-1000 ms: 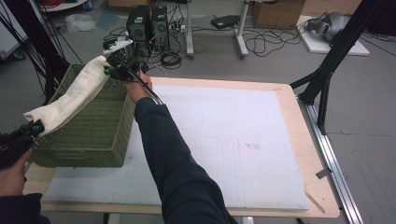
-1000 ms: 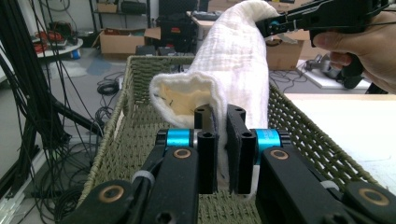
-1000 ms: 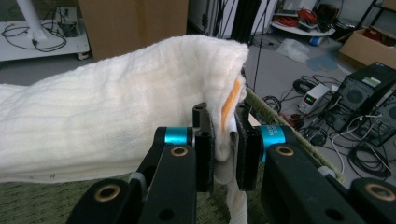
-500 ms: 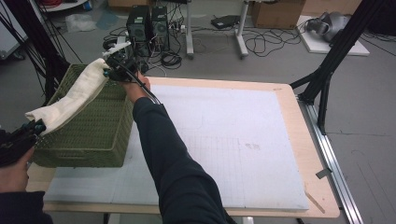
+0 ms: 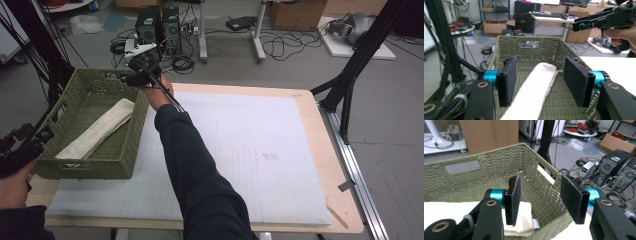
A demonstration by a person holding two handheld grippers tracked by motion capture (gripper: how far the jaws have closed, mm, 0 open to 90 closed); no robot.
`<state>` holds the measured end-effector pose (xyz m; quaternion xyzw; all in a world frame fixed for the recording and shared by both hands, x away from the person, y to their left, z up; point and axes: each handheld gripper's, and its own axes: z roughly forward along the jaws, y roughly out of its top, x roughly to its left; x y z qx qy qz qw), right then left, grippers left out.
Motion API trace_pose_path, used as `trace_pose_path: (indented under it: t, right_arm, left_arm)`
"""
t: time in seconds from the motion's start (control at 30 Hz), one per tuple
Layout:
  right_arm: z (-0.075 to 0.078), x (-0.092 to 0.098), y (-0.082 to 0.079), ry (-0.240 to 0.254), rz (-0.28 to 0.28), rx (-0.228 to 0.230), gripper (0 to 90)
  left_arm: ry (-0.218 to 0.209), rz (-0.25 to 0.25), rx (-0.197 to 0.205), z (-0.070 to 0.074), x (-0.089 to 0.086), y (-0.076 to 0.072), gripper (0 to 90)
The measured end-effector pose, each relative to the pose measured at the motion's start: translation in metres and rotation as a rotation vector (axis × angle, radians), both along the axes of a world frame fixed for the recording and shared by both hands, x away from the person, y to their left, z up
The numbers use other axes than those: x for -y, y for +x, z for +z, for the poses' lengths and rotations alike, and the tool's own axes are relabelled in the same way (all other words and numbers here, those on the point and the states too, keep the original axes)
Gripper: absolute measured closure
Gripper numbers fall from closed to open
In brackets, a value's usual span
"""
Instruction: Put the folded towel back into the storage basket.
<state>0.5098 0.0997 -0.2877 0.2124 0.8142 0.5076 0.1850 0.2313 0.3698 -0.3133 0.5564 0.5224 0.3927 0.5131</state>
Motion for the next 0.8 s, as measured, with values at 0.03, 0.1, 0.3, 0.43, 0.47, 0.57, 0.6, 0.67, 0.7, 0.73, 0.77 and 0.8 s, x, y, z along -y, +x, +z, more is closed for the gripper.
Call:
trace_pose_path:
  t: [0.03,0.1,0.3,0.43,0.47,0.57,0.6,0.67,0.7,0.73,0.77,0.8]
  right_arm:
    - [0.001,0.005,-0.002,0.015,0.007,-0.005,47.5]
    - [0.002,0.015,-0.007,0.033,0.012,-0.017,44.3]
    - [0.002,0.045,-0.018,0.044,0.027,-0.042,32.4]
    - [-0.001,0.07,-0.028,0.042,0.016,-0.054,26.0]
    - [-0.001,0.078,-0.031,0.05,0.01,-0.052,25.3]
    - [-0.005,0.104,-0.037,0.062,-0.021,-0.052,23.2]
    - [-0.006,0.111,-0.039,0.063,-0.028,-0.053,22.8]
    - [-0.007,0.123,-0.042,0.063,-0.042,-0.055,20.6]
    - [-0.008,0.129,-0.044,0.062,-0.048,-0.052,20.1]
    - [-0.009,0.135,-0.047,0.062,-0.052,-0.05,19.2]
    - [-0.009,0.142,-0.05,0.061,-0.059,-0.043,17.6]
    - [-0.01,0.148,-0.053,0.059,-0.065,-0.038,15.8]
  left_arm:
    - [-0.005,-0.01,0.0,-0.001,0.002,0.001,42.3]
    - [-0.014,-0.028,-0.005,-0.002,0.006,0.003,40.6]
    - [-0.038,-0.115,-0.023,-0.006,0.022,0.01,31.0]
    - [-0.044,-0.178,-0.036,-0.008,0.034,0.015,29.3]
    - [-0.036,-0.19,-0.038,-0.009,0.037,0.016,28.6]
    - [-0.043,-0.226,-0.037,-0.011,0.047,0.02,28.4]
    - [-0.044,-0.234,-0.037,-0.011,0.049,0.021,28.4]
    - [-0.047,-0.257,-0.035,-0.012,0.055,0.023,28.4]
    - [-0.047,-0.27,-0.031,-0.012,0.058,0.024,28.3]
    - [-0.049,-0.287,-0.024,-0.012,0.062,0.025,28.1]
    - [-0.049,-0.3,-0.019,-0.012,0.065,0.026,27.5]
    - [-0.047,-0.311,-0.014,-0.013,0.068,0.027,27.3]
